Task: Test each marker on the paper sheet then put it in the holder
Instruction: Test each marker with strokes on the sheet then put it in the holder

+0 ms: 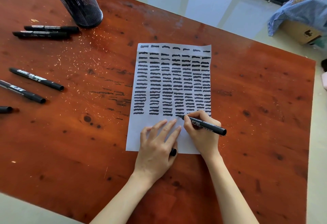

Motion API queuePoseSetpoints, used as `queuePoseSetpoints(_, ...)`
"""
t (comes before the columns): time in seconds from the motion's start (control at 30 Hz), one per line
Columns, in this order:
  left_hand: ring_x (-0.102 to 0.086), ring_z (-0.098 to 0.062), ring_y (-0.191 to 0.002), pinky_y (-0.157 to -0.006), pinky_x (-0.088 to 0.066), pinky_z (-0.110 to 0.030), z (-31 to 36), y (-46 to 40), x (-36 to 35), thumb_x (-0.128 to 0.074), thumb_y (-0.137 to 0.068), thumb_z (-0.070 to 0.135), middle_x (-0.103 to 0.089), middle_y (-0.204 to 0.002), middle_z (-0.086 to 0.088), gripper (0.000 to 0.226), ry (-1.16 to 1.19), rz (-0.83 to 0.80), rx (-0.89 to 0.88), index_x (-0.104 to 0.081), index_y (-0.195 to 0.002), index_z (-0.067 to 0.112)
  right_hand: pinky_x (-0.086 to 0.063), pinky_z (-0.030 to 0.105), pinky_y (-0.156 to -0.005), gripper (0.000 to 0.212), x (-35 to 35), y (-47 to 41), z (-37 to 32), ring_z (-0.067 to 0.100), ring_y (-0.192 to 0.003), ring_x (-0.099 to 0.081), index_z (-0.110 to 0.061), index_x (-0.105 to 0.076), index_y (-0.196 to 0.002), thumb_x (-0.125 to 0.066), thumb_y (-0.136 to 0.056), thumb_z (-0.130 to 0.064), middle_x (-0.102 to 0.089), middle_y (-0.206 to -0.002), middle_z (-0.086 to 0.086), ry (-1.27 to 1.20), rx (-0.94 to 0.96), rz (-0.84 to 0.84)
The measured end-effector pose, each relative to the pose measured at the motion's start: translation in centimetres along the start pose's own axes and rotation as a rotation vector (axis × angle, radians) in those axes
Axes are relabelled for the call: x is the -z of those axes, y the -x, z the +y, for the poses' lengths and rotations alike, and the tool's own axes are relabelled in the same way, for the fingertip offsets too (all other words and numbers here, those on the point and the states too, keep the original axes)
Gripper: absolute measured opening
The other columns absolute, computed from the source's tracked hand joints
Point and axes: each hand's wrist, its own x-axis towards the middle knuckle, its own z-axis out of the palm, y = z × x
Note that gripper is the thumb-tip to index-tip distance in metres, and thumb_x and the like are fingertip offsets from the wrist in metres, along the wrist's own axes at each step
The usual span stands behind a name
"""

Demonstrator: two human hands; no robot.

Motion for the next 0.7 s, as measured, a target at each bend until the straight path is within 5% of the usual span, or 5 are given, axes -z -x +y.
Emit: queuePoseSetpoints(0.7,-0.04,-0.019,-0.123,-0.093,-0.029,-0.038,0.05,-0.03,-0.06,-0.044,-0.085,0.027,-0.055,-0.132,0.0,0.041,-0.003,0.011,0.005,-0.058,-0.123,0.02,-0.033,0.007,-0.05,0.026,-0.09,0.18,0.3,0.008,-0.051,-0.046,-0.002,-0.054,-0.062,-0.057,-0.08,-0.02,-0.055,-0.05,0.006,-0.021,-0.014,0.017)
